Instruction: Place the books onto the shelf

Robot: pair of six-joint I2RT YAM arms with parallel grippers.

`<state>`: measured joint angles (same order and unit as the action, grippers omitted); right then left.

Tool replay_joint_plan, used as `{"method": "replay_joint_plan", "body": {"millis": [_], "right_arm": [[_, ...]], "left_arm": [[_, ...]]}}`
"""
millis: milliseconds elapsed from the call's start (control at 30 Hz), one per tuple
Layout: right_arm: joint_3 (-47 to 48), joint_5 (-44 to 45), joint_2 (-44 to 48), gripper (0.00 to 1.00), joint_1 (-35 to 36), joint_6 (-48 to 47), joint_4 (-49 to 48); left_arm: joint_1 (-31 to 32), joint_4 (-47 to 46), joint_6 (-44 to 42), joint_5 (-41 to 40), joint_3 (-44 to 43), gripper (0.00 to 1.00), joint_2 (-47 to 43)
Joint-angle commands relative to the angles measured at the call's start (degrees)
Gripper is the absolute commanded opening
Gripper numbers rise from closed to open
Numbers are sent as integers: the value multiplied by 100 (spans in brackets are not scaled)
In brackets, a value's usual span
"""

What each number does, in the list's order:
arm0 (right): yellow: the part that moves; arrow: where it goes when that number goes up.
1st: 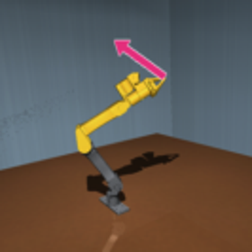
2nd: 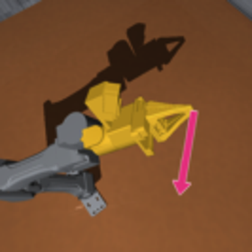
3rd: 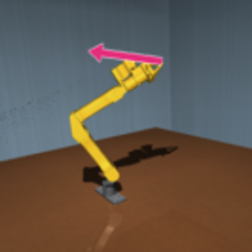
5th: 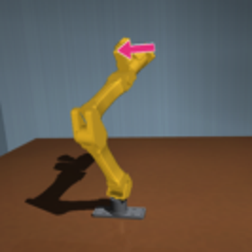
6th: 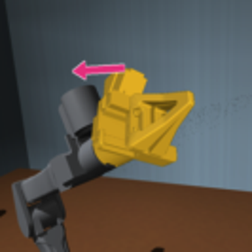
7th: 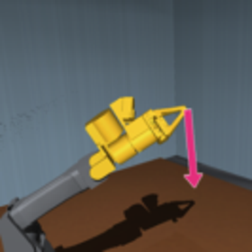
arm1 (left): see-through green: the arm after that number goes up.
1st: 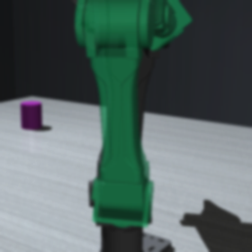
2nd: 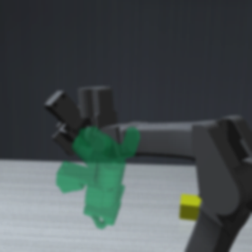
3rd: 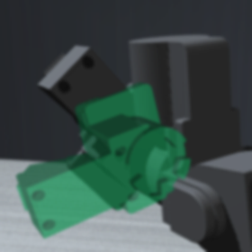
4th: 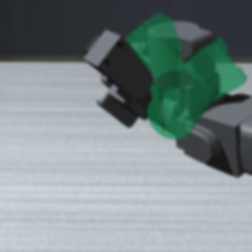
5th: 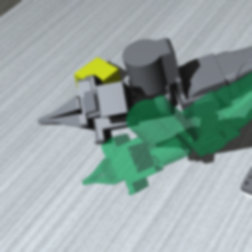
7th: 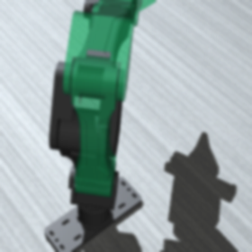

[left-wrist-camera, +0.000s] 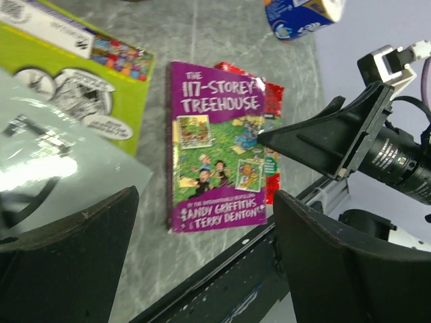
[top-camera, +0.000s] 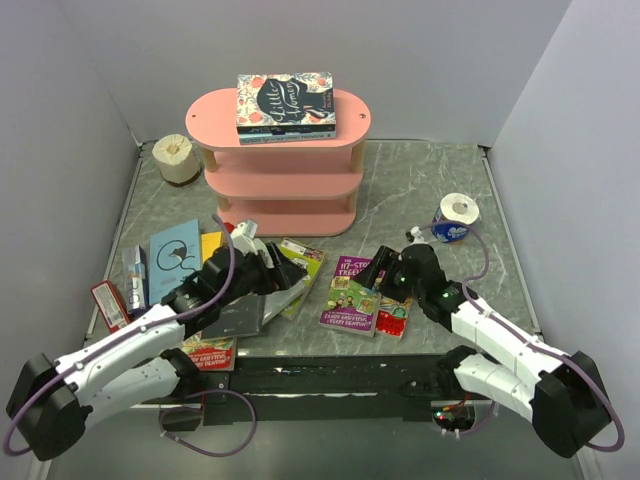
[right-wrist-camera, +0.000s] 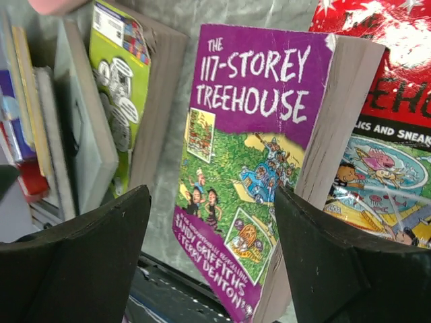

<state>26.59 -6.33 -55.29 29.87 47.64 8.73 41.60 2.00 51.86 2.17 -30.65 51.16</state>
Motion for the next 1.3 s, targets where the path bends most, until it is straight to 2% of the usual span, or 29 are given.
{"method": "replay_joint_plan", "body": {"millis": [0,267,533,633,667,867,933,967,1033,1067,1100,1167,1200,1267], "right_arm": [[-119,422,255,82,54,202,427],[-312,492,150,82,63,263,920],[-716,282,-122,83,72,343,464],[-953,-165,-394,84,72,395,-195],[-1067,-306,-465,85,72,422,-631],[-1384,-1115,-1045,85,72,571,-1812],[-1455,-1248,-1133,81,72,598,-2226],[-1490,-1257,-1125,73,72,589,-2253],[-1525,-1187,-871,65,72,571,-2210],[-1551,-1082,-704,55,63,554,-2131],[-1534,-1012,-268,51,80,501,-2017],[-1333,-897,261,42,98,387,-1342],[-1219,-792,804,42,116,204,-1026],[-781,-791,1308,41,125,1,-234]], "left_arm": [[216,-1148,141,37,-54,87,507],[498,-1448,52,-24,-687,82,2580],[849,-1641,44,81,-951,77,3690],[920,-1738,53,204,-1030,71,4121],[937,-1790,53,344,-1030,66,4357],[1051,-2089,149,705,-1030,46,5052],[1095,-2177,149,793,-1048,40,5158],[1104,-2195,141,811,-1065,38,5167],[1113,-2081,141,697,-1092,36,5072],[1113,-2020,106,627,-1083,35,4984],[1113,-1819,79,531,-1083,35,4870],[1113,-1485,1,83,-1161,36,4352],[1113,-1057,-26,-101,-1197,38,4133],[1122,-598,-140,-558,-1354,48,3404]]}}
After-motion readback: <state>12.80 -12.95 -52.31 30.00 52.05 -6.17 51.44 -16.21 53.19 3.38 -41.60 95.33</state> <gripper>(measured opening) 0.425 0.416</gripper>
